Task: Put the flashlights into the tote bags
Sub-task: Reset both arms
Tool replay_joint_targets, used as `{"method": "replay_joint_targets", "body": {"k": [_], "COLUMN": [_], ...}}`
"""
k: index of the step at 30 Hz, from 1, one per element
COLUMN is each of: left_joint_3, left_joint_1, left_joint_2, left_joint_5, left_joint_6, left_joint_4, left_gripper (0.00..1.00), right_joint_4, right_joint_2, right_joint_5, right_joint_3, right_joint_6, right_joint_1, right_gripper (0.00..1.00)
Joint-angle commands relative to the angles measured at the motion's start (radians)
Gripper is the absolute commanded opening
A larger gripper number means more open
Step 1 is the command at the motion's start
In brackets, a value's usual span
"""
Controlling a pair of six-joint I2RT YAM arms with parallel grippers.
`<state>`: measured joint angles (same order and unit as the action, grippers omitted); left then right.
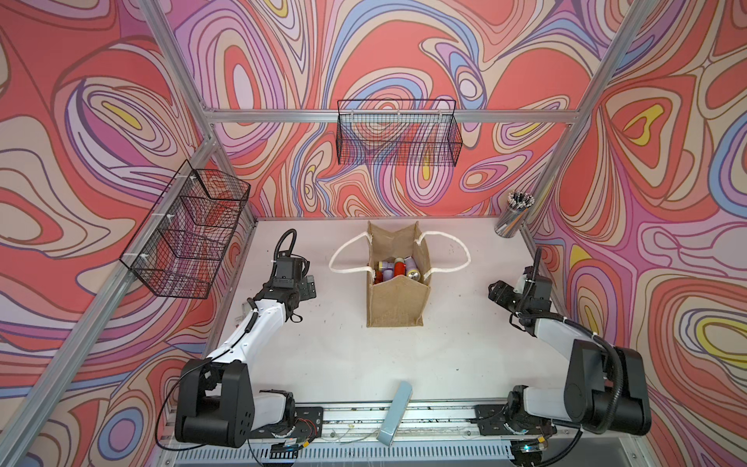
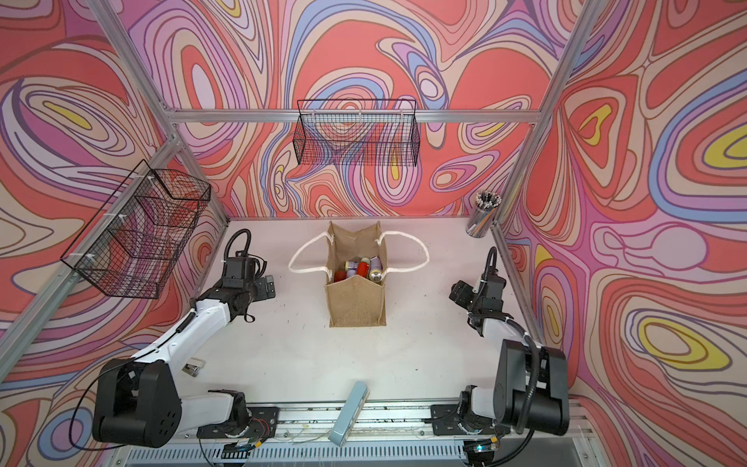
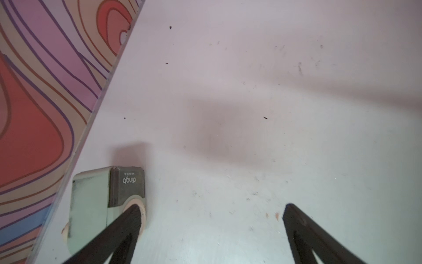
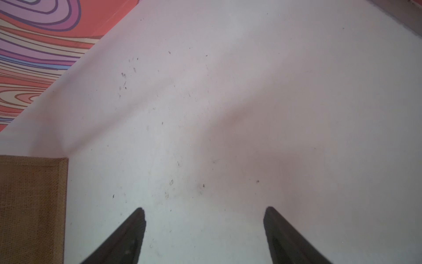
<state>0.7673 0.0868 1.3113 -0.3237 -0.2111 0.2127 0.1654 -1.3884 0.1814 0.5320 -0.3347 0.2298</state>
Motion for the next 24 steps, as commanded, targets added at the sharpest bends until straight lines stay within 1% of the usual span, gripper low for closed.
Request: {"method": "replay_joint_targets", "body": {"k": [1, 2, 5, 7, 8, 9, 10, 11, 12, 13, 14, 15, 16, 17, 18, 19, 20, 21, 22, 24], "left_joint_3": [-0.094, -0.132, -0.192, -0.219, -0.234, -0.242, -0.278, -0.271, -0.282, -0.312, -0.322, -0.322, -0.339, -0.35, -0.35, -0.36, -0.376, -0.391, -0.404, -0.383], "left_joint_1": [-0.013, -0.016, -0.024, -0.026, -0.025, -0.027, -0.026, -0.026, -0.025, -0.024, -0.023, -0.025, -0.024, -0.025, -0.028, -0.03, -0.035, -0.04, -0.041, -0.041], "left_joint_2": [0.003, 0.007, 0.023, 0.048, 0.064, 0.079, 0.098, 0.101, 0.108, 0.125, 0.154, 0.172, 0.196, 0.197, 0.184, 0.19, 0.212, 0.231, 0.244, 0.22], "left_joint_5": [-0.116, -0.107, -0.08, -0.057, -0.04, -0.023, -0.007, 0.033, 0.087, 0.159, 0.173, 0.167, 0.179, 0.184, 0.188, 0.19, 0.204, 0.216, 0.21, 0.212], "left_joint_6": [0.102, 0.113, 0.123, 0.128, 0.13, 0.135, 0.143, 0.14, 0.156, 0.208, 0.225, 0.219, 0.232, 0.227, 0.217, 0.215, 0.214, 0.213, 0.216, 0.209], "left_joint_4": [-0.314, -0.396, -0.499, -0.566, -0.605, -0.658, -0.717, -0.715, -0.761, -0.864, -0.923, -0.925, -0.988, -1.009, -0.979, -1.007, -1.057, -1.097, -1.15, -1.066], "left_gripper": [1.0, 1.0, 1.0, 1.0, 1.0, 1.0, 1.0, 1.0, 1.0, 1.0, 1.0, 1.0, 1.0, 1.0, 1.0, 1.0, 1.0, 1.0, 1.0, 1.0], "right_joint_4": [0.273, 0.307, 0.456, 0.609, 0.692, 0.73, 0.732, 0.762, 0.784, 0.821, 0.876, 0.864, 0.81, 0.8, 0.817, 0.882, 0.786, 0.755, 0.805, 0.764], "right_joint_2": [-0.055, -0.075, -0.12, -0.146, -0.163, -0.166, -0.164, -0.174, -0.187, -0.205, -0.233, -0.237, -0.232, -0.253, -0.29, -0.342, -0.317, -0.314, -0.332, -0.323], "right_joint_5": [-0.034, -0.04, -0.024, -0.012, -0.014, -0.009, -0.005, -0.007, 0.001, -0.01, -0.019, -0.004, -0.045, -0.079, -0.079, -0.092, -0.117, -0.129, -0.151, -0.159], "right_joint_3": [0.004, 0.003, -0.036, -0.095, -0.118, -0.129, -0.131, -0.134, -0.137, -0.144, -0.151, -0.144, -0.124, -0.11, -0.102, -0.096, -0.073, -0.06, -0.069, -0.058], "right_joint_6": [0.079, 0.089, 0.097, 0.085, 0.071, 0.084, 0.102, 0.111, 0.123, 0.14, 0.155, 0.182, 0.215, 0.247, 0.283, 0.306, 0.332, 0.33, 0.319, 0.317], "right_joint_1": [0.001, 0.001, 0.001, 0.001, 0.001, 0.001, -0.002, -0.007, -0.009, -0.022, -0.041, -0.055, -0.09, -0.125, -0.152, -0.183, -0.204, -0.208, -0.208, -0.208], "right_gripper": [0.85, 0.85, 0.86, 0.91, 0.95, 0.98, 0.98, 0.98, 0.98, 0.98, 0.98, 0.98, 0.98, 0.98, 0.99, 0.98, 0.98, 0.98, 0.98, 0.98]}}
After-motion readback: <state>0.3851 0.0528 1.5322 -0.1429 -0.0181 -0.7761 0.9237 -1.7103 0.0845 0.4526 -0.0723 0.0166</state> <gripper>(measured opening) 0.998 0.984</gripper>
